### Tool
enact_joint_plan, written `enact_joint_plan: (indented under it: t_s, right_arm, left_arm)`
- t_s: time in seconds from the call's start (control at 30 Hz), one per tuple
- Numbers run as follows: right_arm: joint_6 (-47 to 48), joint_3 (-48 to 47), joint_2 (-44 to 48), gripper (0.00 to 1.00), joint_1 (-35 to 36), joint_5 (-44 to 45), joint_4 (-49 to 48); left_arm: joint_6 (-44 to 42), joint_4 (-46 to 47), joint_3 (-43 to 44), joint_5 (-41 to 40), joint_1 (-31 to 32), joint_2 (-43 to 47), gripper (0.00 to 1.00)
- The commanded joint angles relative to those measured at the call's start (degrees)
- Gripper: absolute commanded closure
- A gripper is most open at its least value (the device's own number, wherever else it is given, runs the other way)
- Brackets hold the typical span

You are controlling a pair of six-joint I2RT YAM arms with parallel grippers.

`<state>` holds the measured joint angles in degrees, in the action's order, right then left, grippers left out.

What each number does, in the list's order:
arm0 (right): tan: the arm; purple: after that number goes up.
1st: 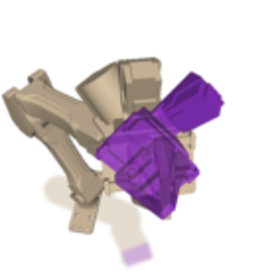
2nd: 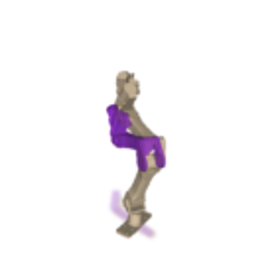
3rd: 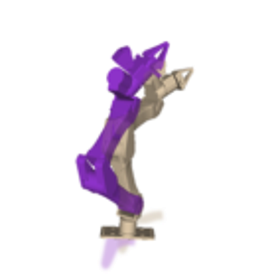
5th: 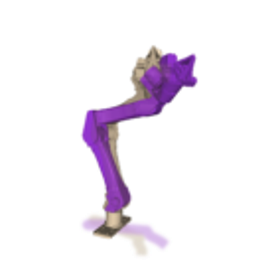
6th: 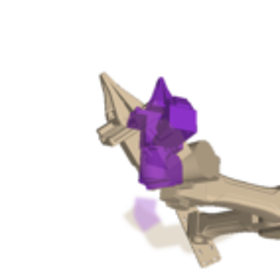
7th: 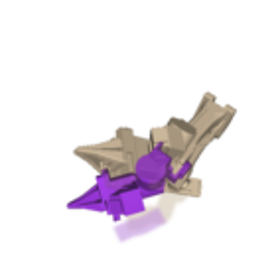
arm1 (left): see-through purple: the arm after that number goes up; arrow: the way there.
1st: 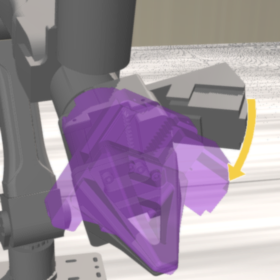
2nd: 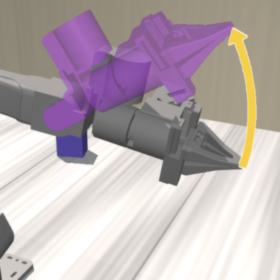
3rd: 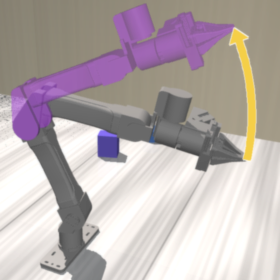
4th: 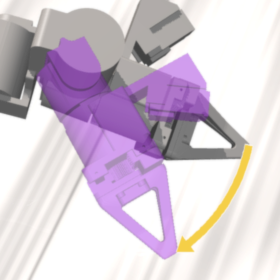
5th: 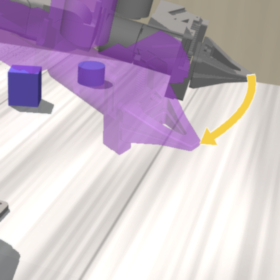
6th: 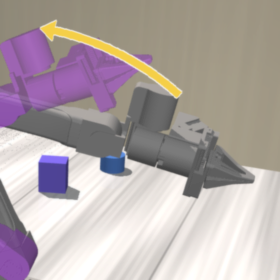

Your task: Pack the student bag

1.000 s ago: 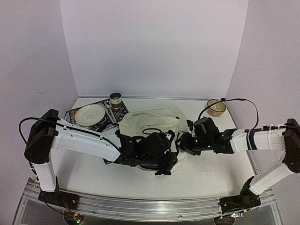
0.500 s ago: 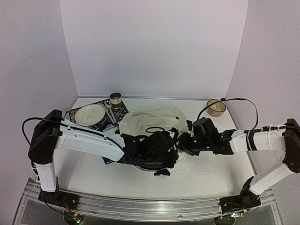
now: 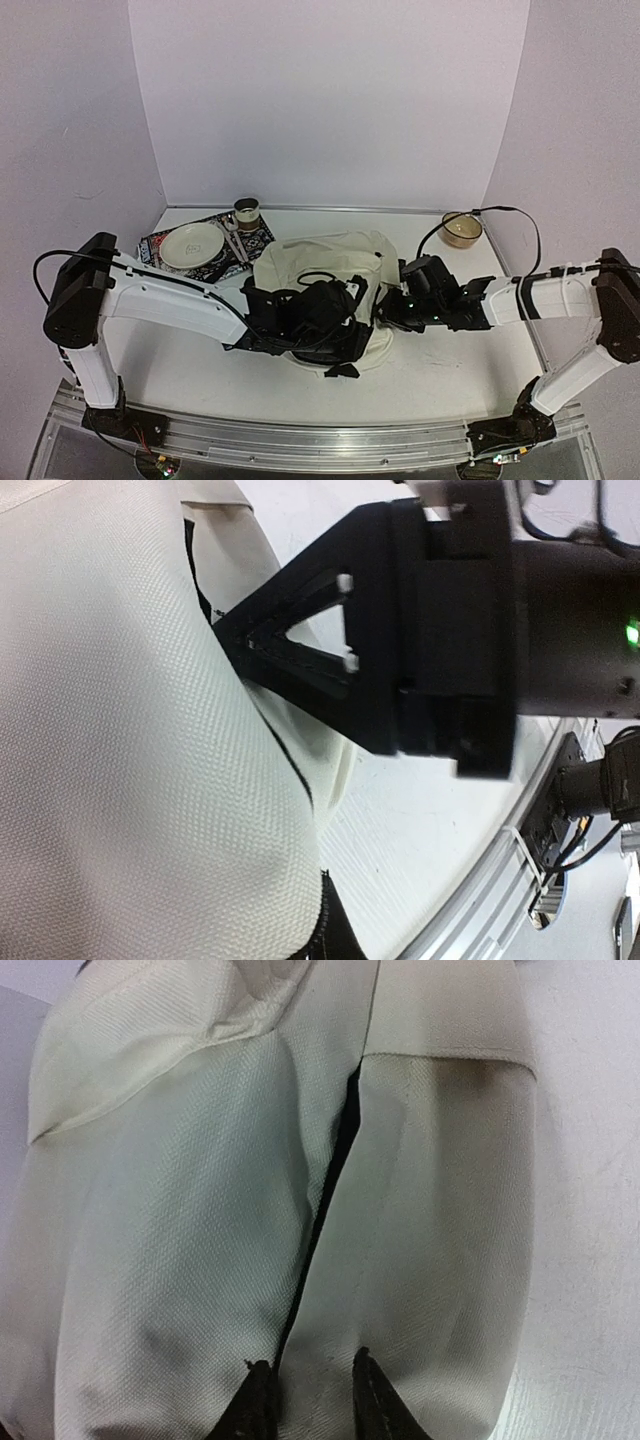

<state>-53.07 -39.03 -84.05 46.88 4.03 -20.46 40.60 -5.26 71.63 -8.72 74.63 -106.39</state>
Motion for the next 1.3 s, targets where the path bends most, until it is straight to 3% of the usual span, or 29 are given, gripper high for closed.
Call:
enact_joint_plan:
  t_s: [0.0, 0.23, 0.6, 0.77, 1.03, 1.13, 1.27]
  right_arm:
    - [2.90, -2.85, -3.22, 0.81, -0.87, 3.73, 3.74]
    - [4.81, -3.02, -7.12, 0.97, -5.13, 4.65, 5.16]
    - [11.86, -7.44, -9.77, 0.97, -14.96, 2.57, 7.67]
    - [13.41, -8.13, -5.89, 0.79, -15.06, -6.91, 10.29]
    - [6.16, -1.73, 5.57, 0.37, -14.89, -19.42, 8.95]
    - [5.73, -2.12, 6.75, 0.32, -14.50, -21.00, 11.45]
    - [5.75, -2.49, 5.29, 0.32, -13.94, -22.28, 13.68]
  left_arm:
    - [0.67, 1.75, -1.80, 2.72, 0.22, 4.90, 1.00]
    - [-0.54, 1.66, -3.53, 6.47, 0.19, 6.68, 1.00]
    - [-2.82, 0.36, -6.95, 10.87, 0.22, 10.26, 1.00]
    - [-4.94, 0.43, -4.54, 9.27, 0.17, 6.63, 1.00]
    - [-10.44, 1.03, 2.07, 9.95, 0.22, -1.06, 1.00]
    - [-12.64, 2.32, 3.95, 11.50, 0.28, -3.28, 1.00]
    - [-15.12, 4.90, 5.10, 13.01, 0.71, -5.79, 1.00]
